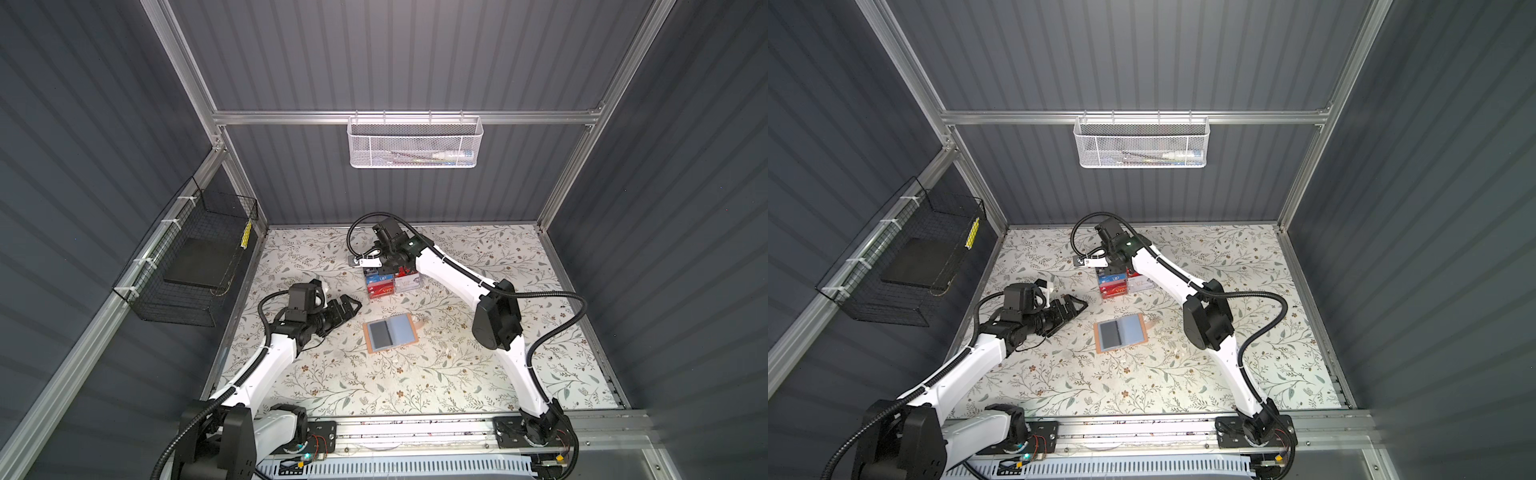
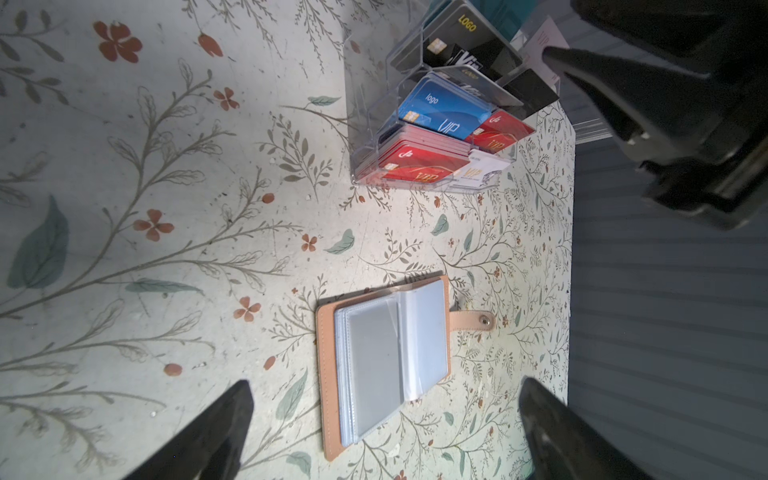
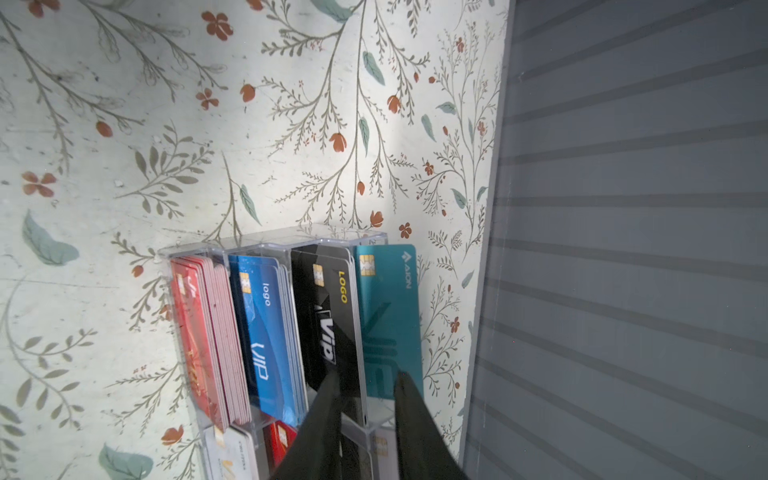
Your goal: Take the credit cards out of the card holder
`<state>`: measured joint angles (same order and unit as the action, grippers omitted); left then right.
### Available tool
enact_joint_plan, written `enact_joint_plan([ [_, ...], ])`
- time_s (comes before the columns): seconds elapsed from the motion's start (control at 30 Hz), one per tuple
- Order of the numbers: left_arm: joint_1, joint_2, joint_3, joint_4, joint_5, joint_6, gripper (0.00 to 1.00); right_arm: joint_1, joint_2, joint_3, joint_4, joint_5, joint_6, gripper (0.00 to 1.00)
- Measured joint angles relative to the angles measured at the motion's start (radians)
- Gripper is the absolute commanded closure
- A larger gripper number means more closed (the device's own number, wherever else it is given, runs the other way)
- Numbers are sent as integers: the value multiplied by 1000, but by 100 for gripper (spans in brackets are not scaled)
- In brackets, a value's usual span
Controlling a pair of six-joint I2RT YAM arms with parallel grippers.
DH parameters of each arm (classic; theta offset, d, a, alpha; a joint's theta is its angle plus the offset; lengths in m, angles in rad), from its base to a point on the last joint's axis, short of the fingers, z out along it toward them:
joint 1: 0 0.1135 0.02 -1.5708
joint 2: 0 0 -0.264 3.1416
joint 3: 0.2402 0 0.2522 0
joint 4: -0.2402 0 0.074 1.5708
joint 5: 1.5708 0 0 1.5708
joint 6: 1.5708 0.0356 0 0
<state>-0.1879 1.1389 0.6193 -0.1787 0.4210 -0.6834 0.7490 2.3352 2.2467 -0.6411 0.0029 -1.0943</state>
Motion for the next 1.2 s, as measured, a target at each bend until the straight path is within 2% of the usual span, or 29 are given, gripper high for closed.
enact_joint_plan([
  [0.1,0,-13,-4,0,3,-1,0,0,-49,-31,15,-9,60,60],
  [0.23,0,-24,-10,10,22,-8,0,-8,-183,-167,94,-50,190,32],
  [0.27,0,-26,-12,16,27,-11,0,-10,-219,-205,117,-65,218,28],
  [0.4,0,-47,-23,32,39,-20,0,-41,-378,-373,238,-139,391,1],
  [0.53,0,-76,-24,51,46,-27,0,-83,-507,-533,375,-187,589,1],
  [0.67,0,-79,-37,106,77,-58,0,-103,-551,-634,480,-200,794,1],
  [0.9,0,-72,-95,273,142,-156,0,-141,-468,-706,596,-261,1195,1],
  [1.03,0,-75,-114,313,149,-180,0,-151,-415,-776,690,-312,1359,1],
  [1.2,0,-75,-116,338,150,-186,0,-144,-340,-798,758,-378,1489,1],
])
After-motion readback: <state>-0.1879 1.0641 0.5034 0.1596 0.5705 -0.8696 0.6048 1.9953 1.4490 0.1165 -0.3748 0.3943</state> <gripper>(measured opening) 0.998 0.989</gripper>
